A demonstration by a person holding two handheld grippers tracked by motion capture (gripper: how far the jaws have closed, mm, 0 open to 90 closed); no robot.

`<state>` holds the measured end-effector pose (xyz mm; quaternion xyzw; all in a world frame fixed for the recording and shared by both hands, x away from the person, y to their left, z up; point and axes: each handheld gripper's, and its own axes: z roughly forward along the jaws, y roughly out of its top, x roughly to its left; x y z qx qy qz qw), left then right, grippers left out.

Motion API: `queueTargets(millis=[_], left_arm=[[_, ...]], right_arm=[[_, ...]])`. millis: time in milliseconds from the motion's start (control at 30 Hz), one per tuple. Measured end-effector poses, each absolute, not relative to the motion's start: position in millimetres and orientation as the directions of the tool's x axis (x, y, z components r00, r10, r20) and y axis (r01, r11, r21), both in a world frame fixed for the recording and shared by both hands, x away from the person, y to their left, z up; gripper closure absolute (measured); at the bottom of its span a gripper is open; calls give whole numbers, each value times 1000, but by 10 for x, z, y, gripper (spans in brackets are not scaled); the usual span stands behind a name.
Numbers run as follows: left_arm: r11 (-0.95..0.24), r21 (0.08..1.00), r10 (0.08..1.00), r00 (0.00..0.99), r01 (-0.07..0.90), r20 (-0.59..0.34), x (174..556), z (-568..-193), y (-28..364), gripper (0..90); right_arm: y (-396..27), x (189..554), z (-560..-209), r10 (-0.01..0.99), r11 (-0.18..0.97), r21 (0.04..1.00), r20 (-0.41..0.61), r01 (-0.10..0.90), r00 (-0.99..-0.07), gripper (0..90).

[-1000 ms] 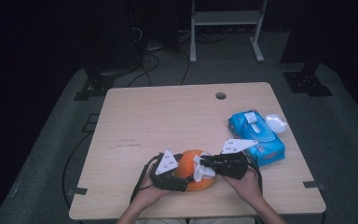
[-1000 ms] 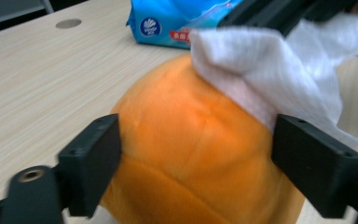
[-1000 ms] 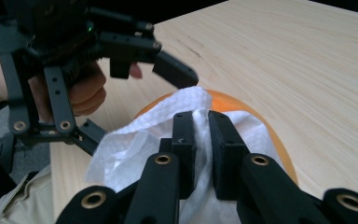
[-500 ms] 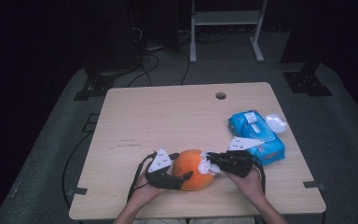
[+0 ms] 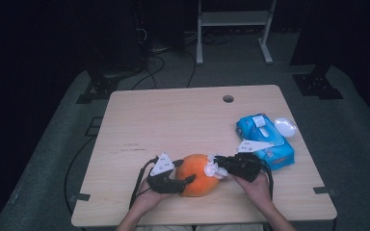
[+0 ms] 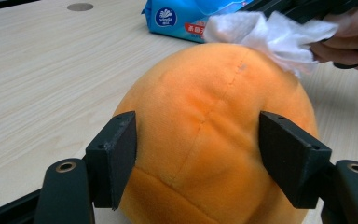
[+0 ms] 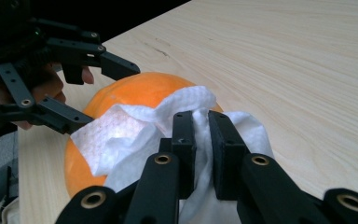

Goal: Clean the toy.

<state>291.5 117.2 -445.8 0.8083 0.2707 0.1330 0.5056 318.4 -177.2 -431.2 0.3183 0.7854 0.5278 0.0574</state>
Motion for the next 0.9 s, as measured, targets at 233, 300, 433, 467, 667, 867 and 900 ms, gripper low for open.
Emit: queueTargets(millis=[233,300,433,467,667,867,900], left_arm=[[-331,890,578,813,314,-72,2920,-4468,1207,306],[-334,890,578,813,312,-68,2916,-4467,1198,308],[-331,890,578,813,313,-70,2912,-4470,1196,308],[-333,890,577,814,312,-69,2914,-4470,1201,308],[-328,891,579,812,315,-74,2915,-4472,1210,308],[-332,891,578,813,309,-67,2902,-4471,1195,308],[-335,891,577,814,308,-65,2899,-4470,1186,308]], right_arm=[[-1639,3072,-4214,516,275,886,191,373,-835,806],[-1681,3114,-4250,529,263,877,218,403,-820,807],[-1787,3184,-4318,566,260,858,237,444,-790,807],[-1799,3187,-4321,570,259,855,241,450,-786,807],[-1745,3130,-4258,554,252,871,227,422,-801,806],[-1690,3114,-4256,538,263,873,221,412,-813,807],[-1712,3135,-4279,546,253,866,240,431,-802,807]])
